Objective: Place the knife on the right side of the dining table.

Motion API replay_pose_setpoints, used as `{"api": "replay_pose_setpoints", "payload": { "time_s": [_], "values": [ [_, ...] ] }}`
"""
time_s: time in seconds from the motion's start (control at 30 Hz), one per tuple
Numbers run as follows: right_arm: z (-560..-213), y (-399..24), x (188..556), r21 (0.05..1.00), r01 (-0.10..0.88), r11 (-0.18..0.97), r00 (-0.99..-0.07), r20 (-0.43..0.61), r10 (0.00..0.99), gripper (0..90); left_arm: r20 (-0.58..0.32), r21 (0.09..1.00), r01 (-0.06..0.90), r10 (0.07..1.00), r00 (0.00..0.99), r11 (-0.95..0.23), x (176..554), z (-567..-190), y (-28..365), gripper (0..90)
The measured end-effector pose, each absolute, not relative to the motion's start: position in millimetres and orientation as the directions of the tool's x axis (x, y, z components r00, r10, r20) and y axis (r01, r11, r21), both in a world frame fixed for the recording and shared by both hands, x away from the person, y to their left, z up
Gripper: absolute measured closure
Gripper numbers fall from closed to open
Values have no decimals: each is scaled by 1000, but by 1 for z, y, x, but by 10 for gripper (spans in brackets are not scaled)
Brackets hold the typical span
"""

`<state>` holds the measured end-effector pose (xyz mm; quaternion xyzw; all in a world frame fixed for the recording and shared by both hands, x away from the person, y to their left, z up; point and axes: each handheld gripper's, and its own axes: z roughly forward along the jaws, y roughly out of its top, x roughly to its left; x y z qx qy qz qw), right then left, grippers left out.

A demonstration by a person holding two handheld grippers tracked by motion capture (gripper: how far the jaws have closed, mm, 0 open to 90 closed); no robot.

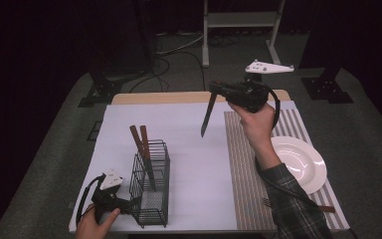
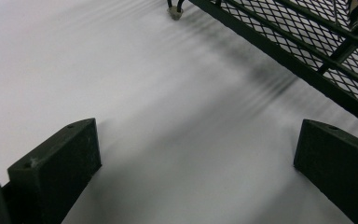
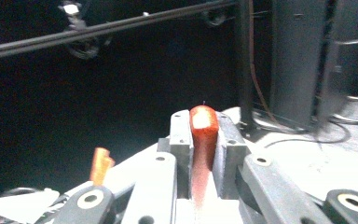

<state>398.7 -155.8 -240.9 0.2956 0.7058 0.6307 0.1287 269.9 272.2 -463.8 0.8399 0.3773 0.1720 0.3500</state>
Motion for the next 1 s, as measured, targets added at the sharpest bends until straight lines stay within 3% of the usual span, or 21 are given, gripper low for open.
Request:
{"api": "replay_pose_setpoints", "payload": {
  "time_s": [1.0],
  "values": [
    [-313,-241,431,952,307,-16,-543,189,818,795,24,718,513,755,656,-469,270,-464,272,0]
  ]
}}
